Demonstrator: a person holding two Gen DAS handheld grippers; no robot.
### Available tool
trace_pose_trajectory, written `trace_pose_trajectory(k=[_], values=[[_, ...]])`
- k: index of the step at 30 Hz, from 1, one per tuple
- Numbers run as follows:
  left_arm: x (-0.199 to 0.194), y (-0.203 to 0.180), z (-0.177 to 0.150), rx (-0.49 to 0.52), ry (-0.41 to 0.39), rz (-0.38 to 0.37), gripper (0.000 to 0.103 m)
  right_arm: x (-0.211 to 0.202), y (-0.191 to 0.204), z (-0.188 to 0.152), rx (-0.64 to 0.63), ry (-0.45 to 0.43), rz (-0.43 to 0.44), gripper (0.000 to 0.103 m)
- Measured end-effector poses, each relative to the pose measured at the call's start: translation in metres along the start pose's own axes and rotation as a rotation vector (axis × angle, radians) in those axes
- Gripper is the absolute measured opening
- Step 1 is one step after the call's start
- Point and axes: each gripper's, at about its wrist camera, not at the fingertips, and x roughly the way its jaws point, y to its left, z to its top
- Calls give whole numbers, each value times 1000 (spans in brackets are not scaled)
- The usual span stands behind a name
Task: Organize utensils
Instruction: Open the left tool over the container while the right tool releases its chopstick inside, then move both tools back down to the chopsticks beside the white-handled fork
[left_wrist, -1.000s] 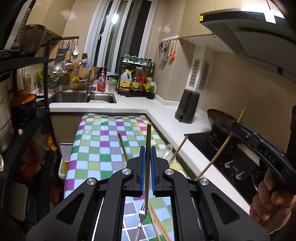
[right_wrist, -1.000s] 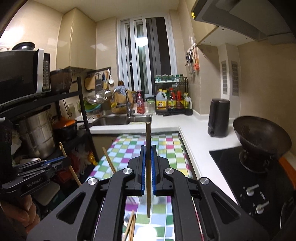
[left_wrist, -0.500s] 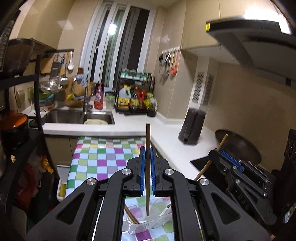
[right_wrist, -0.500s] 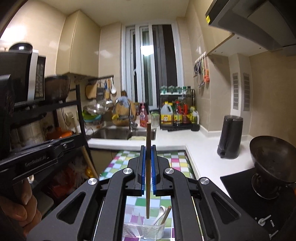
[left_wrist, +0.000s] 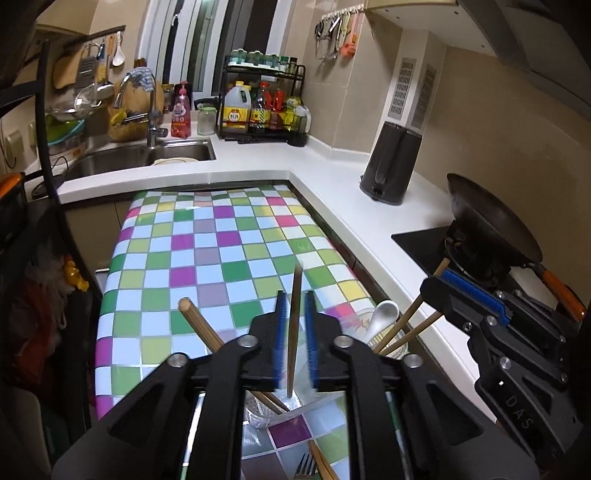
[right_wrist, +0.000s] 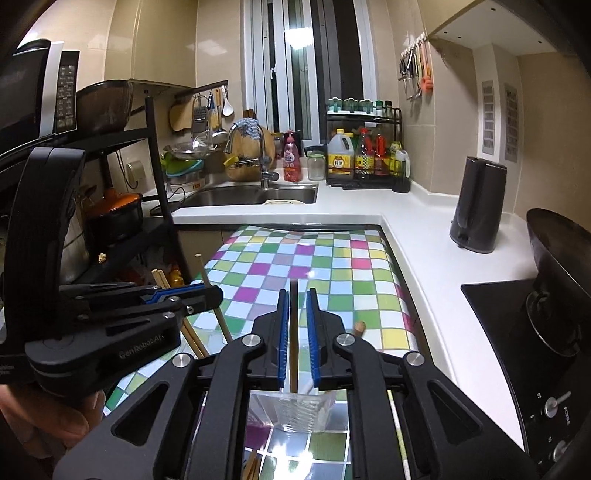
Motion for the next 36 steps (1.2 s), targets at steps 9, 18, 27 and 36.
trace_pose_trajectory(k=[9, 18, 27, 36], values=[[-81, -20, 3, 18, -191, 68, 43, -65, -2, 1, -6, -123, -87, 24], [-143, -43, -77, 3, -297, 108, 52, -147, 3, -58, 18, -220, -113, 30], [-148, -48, -175, 22, -287, 180, 53, -168, 9, -144, 63, -198, -102, 34], [-130, -41, -236, -16, -190, 214, 52, -161, 17, -207, 64, -138, -124, 34]])
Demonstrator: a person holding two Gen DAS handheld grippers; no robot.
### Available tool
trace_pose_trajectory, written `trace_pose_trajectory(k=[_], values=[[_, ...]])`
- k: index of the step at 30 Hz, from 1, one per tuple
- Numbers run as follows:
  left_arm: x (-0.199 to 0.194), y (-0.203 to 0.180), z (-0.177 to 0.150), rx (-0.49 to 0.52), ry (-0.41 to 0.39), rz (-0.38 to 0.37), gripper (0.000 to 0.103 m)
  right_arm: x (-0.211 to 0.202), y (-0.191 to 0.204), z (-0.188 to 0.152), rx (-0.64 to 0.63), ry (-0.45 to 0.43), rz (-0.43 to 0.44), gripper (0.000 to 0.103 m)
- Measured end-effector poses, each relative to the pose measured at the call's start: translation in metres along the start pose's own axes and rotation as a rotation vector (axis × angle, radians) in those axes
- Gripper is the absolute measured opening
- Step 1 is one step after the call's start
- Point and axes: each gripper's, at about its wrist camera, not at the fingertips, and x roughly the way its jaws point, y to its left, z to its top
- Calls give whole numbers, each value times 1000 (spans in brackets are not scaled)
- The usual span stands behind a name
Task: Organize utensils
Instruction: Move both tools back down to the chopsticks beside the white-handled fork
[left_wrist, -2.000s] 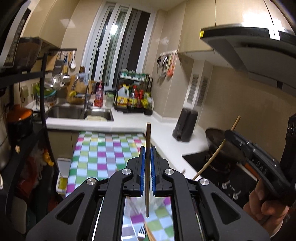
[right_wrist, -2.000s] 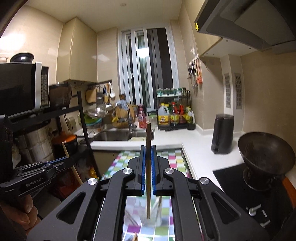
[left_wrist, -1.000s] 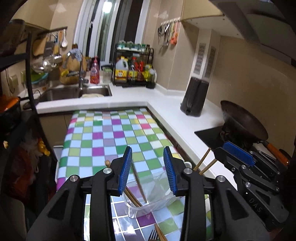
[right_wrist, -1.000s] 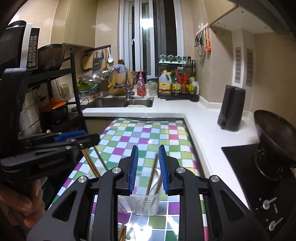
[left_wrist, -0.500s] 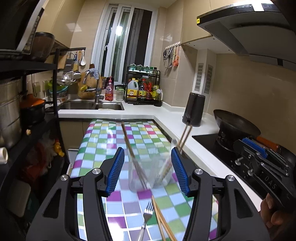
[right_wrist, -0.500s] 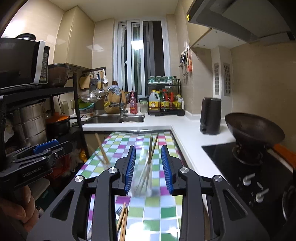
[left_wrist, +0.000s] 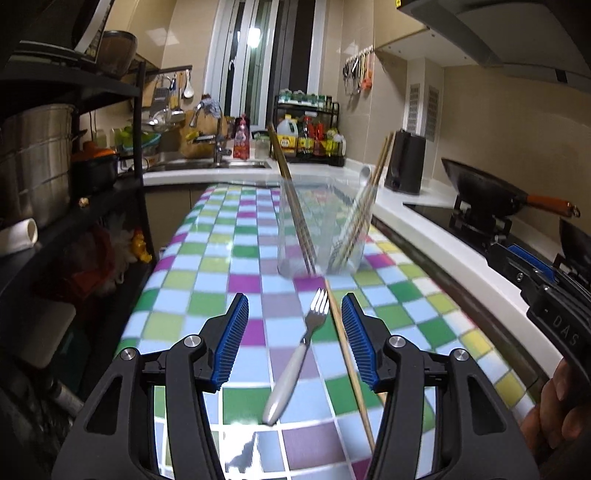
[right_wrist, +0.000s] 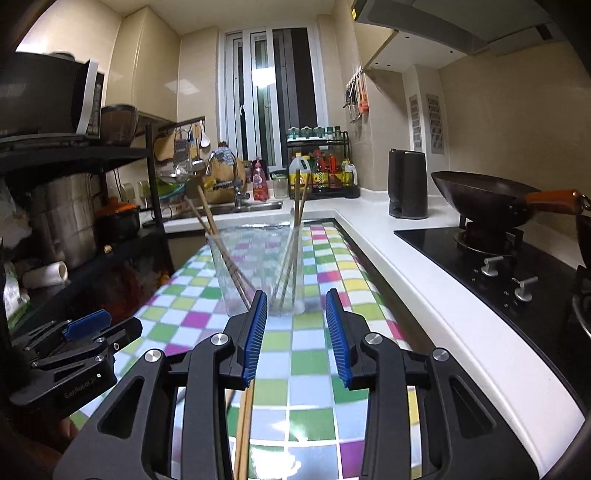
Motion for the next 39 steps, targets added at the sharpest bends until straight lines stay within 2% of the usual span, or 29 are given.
trace_pose_trajectory(k=[5, 8, 14, 21, 29, 35, 39], values=[[9, 10, -27, -34, 82, 3, 34, 11, 3, -30, 13, 115, 31, 34], [16, 14, -38, -62, 132, 13, 29, 17, 5, -47, 29, 163, 56, 33], [10, 8, -47, -47, 134, -11, 29, 31, 17, -76, 25, 253, 107, 22], [13, 8, -53, -64, 167, -23, 28, 41, 26, -94, 19, 327, 153, 18], [15, 8, -55, -63, 181, -35, 28, 46, 27, -100, 14, 364, 125, 16], [20, 2, -60, -60, 210, -72, 28, 47, 30, -102, -14, 373, 122, 16], [24, -5, -64, -68, 240, -115, 28, 47, 26, -103, 3, 368, 103, 6]])
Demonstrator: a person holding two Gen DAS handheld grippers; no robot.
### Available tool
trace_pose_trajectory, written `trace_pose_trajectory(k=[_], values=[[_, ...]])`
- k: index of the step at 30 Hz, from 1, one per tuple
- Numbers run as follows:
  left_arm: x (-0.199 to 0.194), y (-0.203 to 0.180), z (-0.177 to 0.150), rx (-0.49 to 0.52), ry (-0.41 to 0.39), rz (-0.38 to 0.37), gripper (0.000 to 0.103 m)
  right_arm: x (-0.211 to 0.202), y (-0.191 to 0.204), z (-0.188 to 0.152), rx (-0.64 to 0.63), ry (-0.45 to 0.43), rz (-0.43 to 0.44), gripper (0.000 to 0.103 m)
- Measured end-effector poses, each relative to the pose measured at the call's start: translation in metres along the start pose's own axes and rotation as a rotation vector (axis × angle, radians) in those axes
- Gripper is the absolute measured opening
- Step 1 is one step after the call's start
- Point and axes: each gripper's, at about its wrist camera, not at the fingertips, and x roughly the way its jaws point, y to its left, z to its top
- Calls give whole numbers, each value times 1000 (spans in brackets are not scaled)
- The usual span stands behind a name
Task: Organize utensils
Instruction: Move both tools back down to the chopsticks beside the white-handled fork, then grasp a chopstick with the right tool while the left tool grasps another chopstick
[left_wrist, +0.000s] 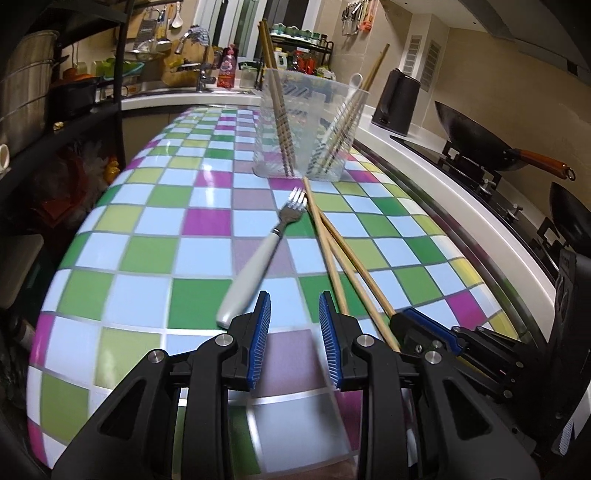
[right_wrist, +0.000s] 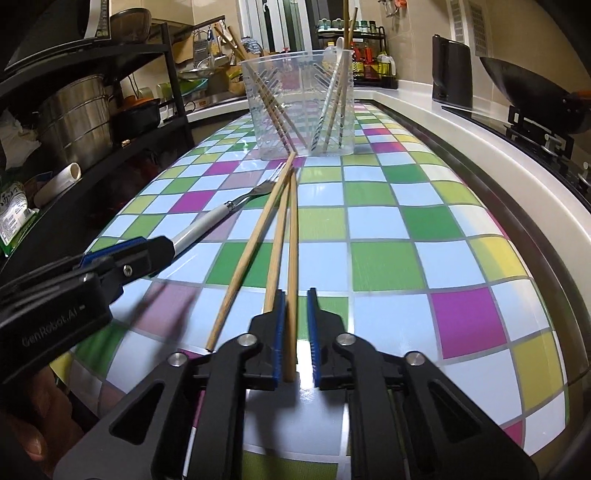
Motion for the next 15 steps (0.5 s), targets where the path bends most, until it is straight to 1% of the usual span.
trace_pose_trajectory(k=[3, 7, 12, 15], values=[[4, -6, -3, 3, 18, -25, 28, -1, -8, 1, 20, -8, -14, 6], [10, -16, -8, 17, 42, -40, 28, -2, -16, 2, 35, -15, -34, 6], [15, -28, -12, 48, 51, -39, 28, -3, -24, 3, 46, -28, -64, 6], [18, -34, -14, 78, 59, -18, 28, -3, -28, 4, 53, -27, -71, 6]])
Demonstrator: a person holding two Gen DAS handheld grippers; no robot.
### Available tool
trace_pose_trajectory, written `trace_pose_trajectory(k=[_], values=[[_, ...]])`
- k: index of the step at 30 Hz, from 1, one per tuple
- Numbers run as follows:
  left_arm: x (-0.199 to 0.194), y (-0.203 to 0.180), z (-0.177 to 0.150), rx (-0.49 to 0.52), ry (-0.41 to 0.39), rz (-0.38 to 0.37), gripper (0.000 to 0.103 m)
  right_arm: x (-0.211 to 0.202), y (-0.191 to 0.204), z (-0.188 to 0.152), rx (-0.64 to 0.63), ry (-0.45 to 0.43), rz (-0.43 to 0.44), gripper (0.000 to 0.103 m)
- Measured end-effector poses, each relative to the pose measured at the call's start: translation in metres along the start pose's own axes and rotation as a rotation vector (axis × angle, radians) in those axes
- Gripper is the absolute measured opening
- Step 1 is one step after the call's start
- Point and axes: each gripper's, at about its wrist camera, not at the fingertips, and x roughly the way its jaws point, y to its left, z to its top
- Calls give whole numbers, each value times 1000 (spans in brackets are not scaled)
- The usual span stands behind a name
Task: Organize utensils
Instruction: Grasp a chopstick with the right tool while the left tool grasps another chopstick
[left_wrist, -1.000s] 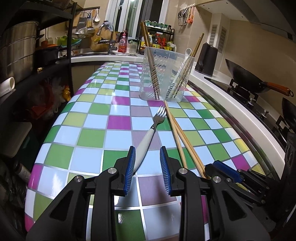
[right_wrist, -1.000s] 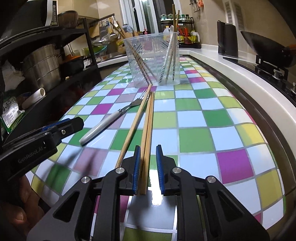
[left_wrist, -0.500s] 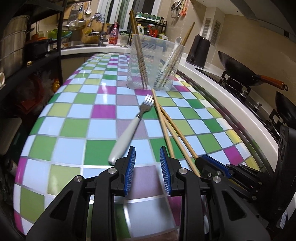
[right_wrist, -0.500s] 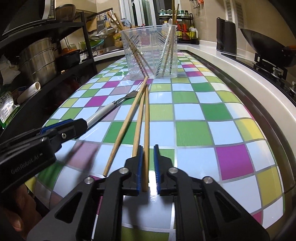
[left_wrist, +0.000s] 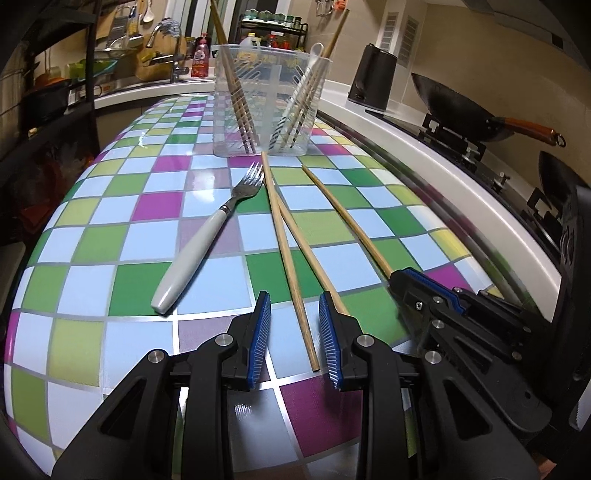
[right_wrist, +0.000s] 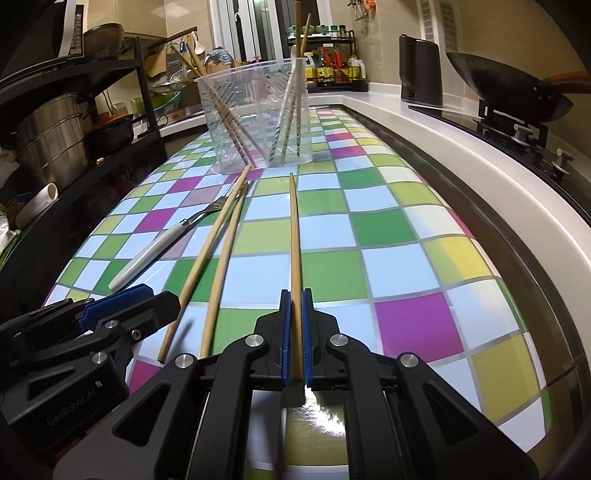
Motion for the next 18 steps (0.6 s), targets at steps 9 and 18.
trace_pose_trajectory(k=[9, 18], values=[[3, 0, -3, 53, 12, 70, 7, 1, -1, -1, 8, 3, -6, 6], [-8, 18, -11, 14, -24, 144, 5, 0, 1, -5, 18, -12, -24, 6]])
